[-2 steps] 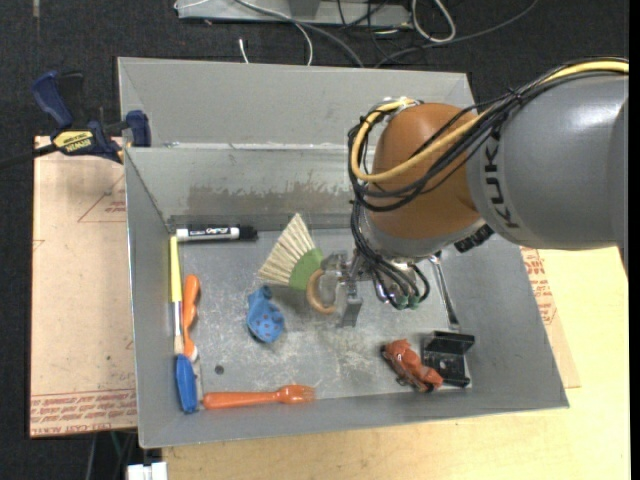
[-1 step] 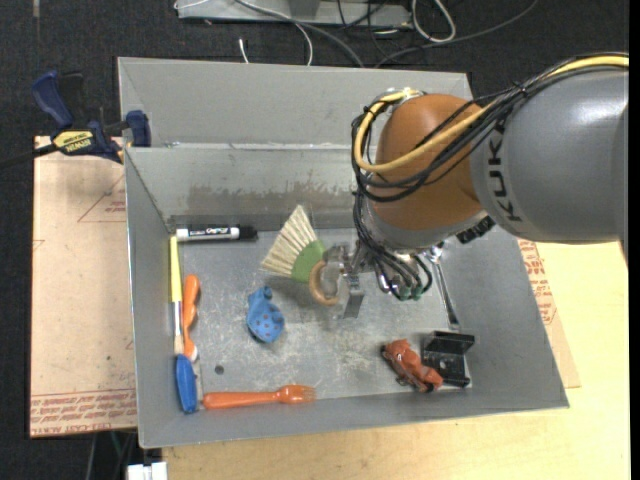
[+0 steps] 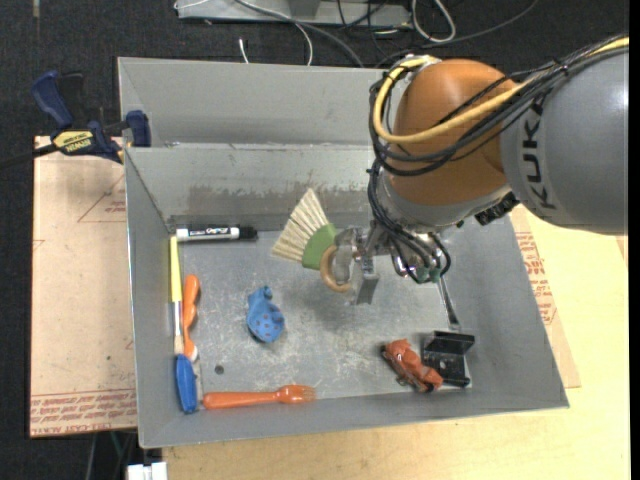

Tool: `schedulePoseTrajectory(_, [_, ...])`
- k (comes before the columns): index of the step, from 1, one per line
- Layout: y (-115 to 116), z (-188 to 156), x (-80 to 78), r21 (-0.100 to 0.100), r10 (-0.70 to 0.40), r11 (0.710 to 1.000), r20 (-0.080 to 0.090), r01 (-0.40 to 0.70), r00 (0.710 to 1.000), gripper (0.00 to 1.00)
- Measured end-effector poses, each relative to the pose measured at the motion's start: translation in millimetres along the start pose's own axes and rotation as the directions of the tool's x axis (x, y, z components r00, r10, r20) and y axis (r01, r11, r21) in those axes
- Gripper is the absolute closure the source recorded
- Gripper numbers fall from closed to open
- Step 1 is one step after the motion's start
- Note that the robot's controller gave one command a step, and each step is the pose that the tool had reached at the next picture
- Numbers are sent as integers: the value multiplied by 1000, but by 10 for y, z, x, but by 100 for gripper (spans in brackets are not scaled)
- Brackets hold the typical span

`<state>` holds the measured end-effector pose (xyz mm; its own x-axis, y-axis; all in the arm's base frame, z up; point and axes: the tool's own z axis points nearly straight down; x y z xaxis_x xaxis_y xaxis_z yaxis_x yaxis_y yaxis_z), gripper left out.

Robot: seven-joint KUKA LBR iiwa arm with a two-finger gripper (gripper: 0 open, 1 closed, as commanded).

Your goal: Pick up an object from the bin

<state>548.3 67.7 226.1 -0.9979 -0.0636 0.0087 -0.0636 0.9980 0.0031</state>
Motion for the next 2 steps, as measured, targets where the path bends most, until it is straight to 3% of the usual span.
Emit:
schedulePoseTrajectory(1, [-9, -75, 2, 0, -13, 1000, 9, 13, 1000, 100])
schedulePoseTrajectory(2, [-26, 57, 201, -2, 9, 1000, 6, -9, 1000, 100])
